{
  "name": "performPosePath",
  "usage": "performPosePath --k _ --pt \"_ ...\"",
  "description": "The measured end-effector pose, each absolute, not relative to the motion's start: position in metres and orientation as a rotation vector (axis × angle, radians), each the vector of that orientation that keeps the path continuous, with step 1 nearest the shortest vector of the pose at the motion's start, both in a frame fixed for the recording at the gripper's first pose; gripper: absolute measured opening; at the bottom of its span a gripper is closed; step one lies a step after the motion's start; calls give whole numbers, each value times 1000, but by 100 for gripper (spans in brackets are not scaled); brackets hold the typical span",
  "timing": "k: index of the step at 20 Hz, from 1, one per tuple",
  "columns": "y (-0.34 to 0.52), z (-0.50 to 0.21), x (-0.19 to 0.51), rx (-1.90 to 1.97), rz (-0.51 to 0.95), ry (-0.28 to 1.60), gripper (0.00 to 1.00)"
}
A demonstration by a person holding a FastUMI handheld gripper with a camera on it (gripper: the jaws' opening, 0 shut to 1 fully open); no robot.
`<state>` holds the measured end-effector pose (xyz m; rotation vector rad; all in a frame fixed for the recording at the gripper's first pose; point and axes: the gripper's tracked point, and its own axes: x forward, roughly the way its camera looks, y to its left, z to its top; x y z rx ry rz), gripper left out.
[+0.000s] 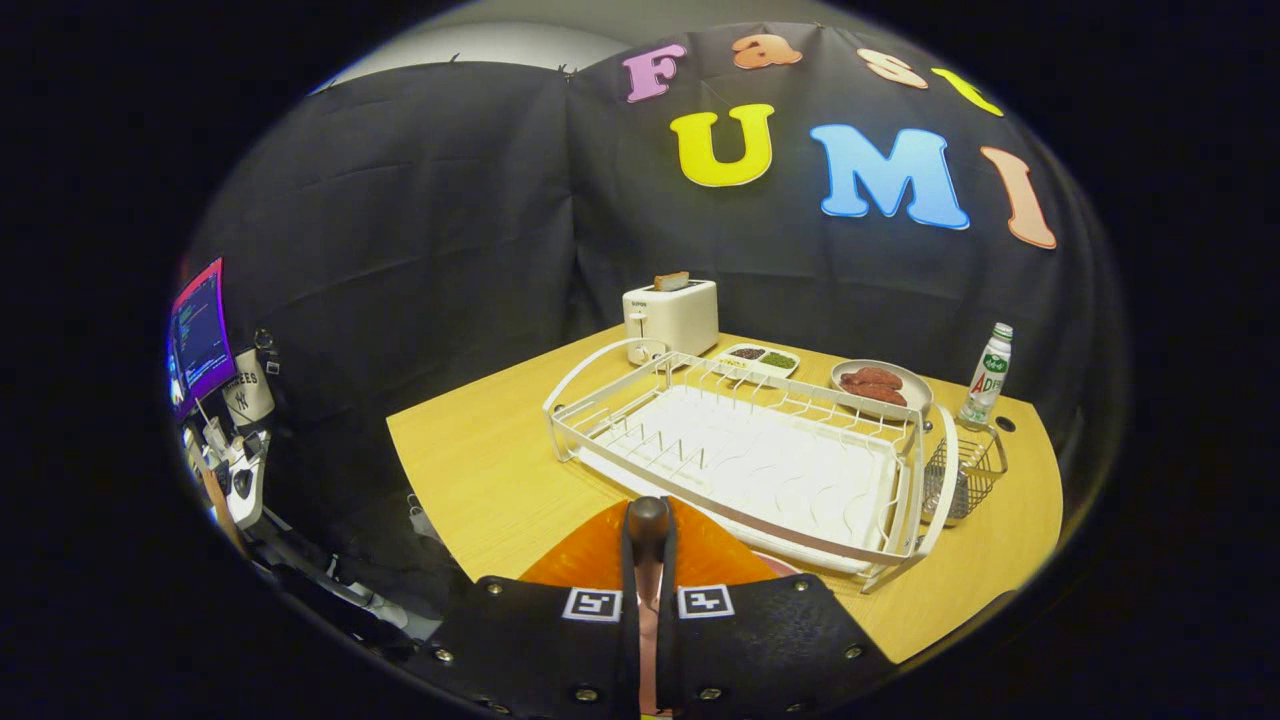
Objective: Take the plate from the dish rack, then take the spoon from the basket and place it into the plate.
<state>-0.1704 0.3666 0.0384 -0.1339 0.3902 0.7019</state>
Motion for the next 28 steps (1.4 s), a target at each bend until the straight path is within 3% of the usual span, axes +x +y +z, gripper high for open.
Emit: performPosePath --k 15,17,28 --pt "344 47 -170 -53 668 409 12" --pt "340 54 -166 -57 654 390 18" --pt "309 62 -158 -24 575 377 18"
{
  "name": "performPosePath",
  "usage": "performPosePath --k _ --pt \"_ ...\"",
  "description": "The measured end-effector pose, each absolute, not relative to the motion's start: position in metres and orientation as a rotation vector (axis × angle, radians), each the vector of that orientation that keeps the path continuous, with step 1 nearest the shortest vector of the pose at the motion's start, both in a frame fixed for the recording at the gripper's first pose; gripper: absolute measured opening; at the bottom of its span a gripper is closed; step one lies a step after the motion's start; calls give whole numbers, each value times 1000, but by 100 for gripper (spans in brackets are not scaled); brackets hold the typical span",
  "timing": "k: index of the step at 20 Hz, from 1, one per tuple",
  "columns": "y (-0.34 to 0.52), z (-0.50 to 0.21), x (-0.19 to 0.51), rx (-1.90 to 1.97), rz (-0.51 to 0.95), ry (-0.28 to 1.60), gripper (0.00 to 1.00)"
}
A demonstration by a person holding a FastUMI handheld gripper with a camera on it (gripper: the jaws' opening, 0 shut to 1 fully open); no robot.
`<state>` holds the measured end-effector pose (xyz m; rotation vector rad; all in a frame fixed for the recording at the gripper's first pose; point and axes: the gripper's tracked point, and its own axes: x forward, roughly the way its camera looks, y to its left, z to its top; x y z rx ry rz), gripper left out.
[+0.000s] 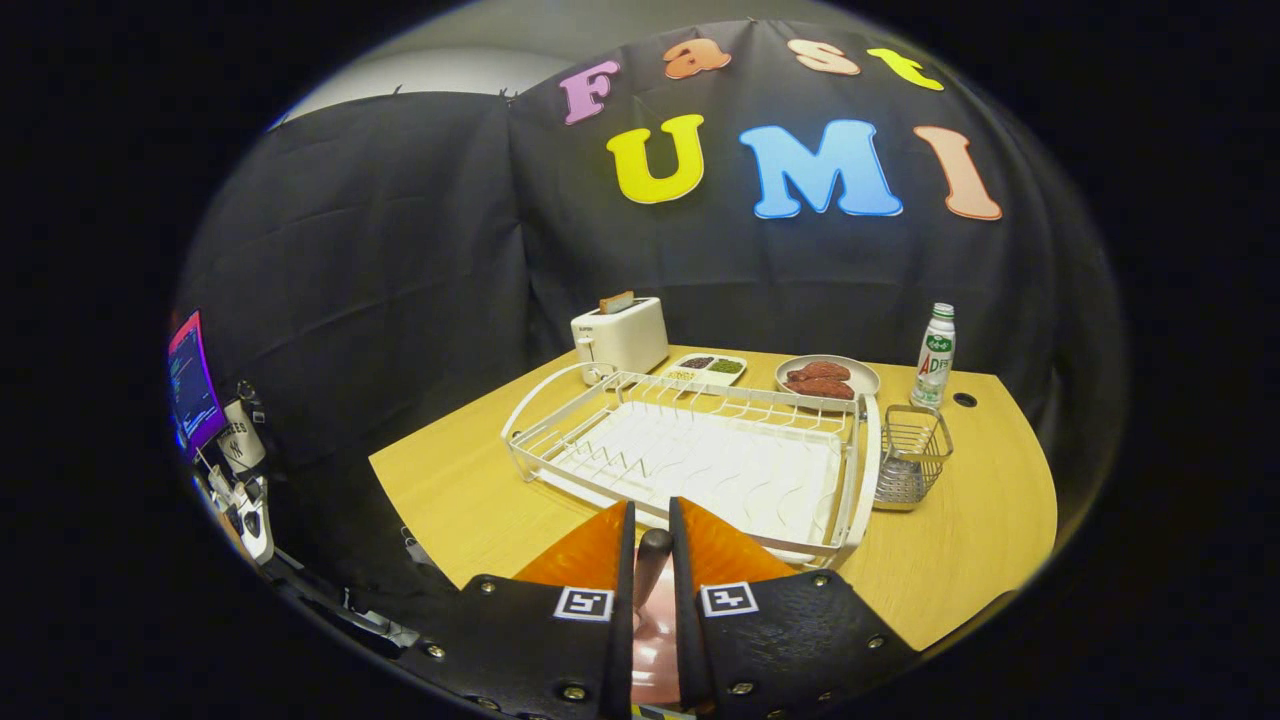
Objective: Take the plate from the dish rack, then take the spoon from the basket and place it into the plate.
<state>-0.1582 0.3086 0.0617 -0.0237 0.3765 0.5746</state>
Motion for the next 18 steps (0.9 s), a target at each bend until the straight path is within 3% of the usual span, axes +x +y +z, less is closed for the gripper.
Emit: performPosePath --k 18 --pt "269 95 -137 -9 479 295 18"
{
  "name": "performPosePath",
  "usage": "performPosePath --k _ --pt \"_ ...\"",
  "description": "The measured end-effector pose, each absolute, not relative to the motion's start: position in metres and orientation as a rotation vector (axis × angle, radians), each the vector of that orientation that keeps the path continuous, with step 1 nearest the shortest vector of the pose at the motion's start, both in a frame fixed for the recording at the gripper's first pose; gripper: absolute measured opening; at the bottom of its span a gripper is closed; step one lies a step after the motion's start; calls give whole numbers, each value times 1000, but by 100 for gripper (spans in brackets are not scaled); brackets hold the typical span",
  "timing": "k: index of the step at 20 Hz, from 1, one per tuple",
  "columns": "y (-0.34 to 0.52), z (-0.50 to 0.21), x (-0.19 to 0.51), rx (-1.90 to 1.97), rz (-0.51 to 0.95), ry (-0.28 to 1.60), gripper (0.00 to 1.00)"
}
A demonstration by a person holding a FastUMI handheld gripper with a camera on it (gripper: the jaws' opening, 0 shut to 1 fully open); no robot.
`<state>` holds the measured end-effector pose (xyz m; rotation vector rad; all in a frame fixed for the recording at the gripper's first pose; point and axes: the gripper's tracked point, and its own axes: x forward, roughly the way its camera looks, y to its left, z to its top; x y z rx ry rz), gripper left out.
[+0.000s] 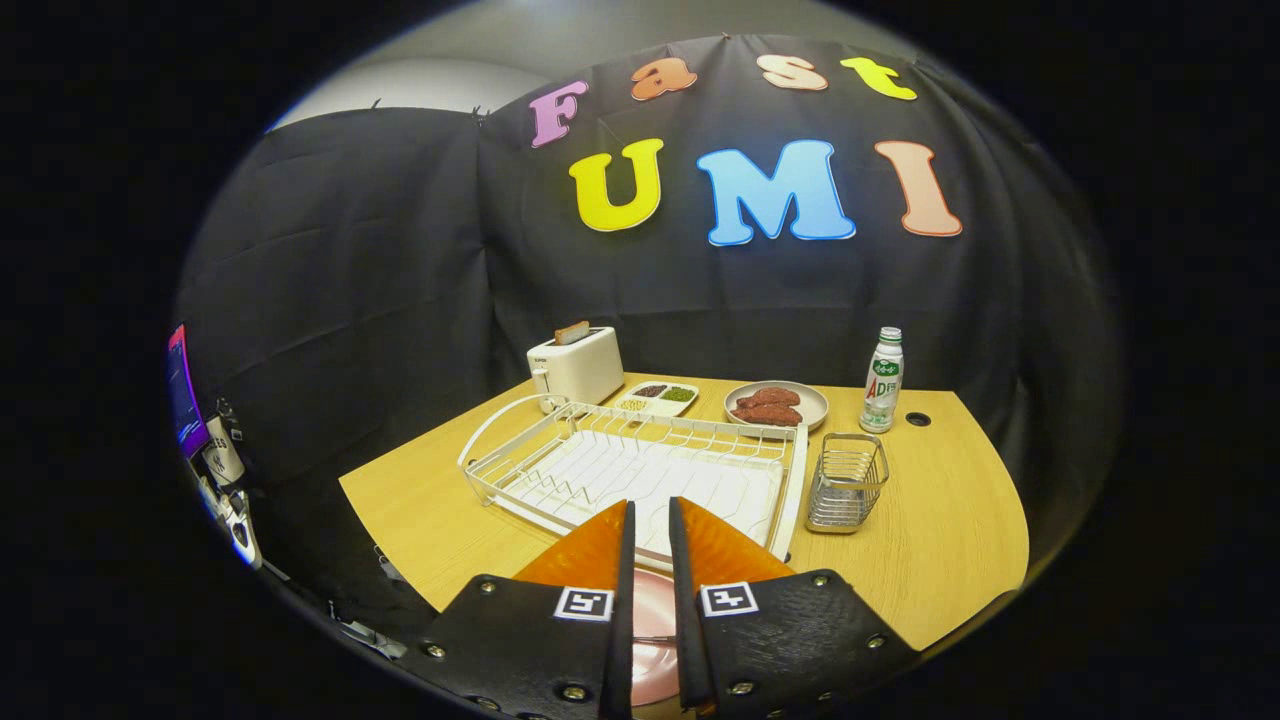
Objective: Take the plate from the dish rack, then take the spoon from the basket and place it into the plate.
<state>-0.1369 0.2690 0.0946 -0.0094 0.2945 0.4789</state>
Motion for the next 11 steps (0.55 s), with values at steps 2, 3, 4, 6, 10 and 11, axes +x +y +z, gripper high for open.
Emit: performPosePath --k 2,3,4,6,10,11 --pt "261 107 -134 -10 453 262 18" --pt "255 115 -132 -8 436 243 18" --pt "249 125 -130 0 420 222 18" --pt "235 154 -122 17 379 164 18" --pt "204 215 -103 0 307 53 18" --pt "196 232 -99 -9 291 21 18"
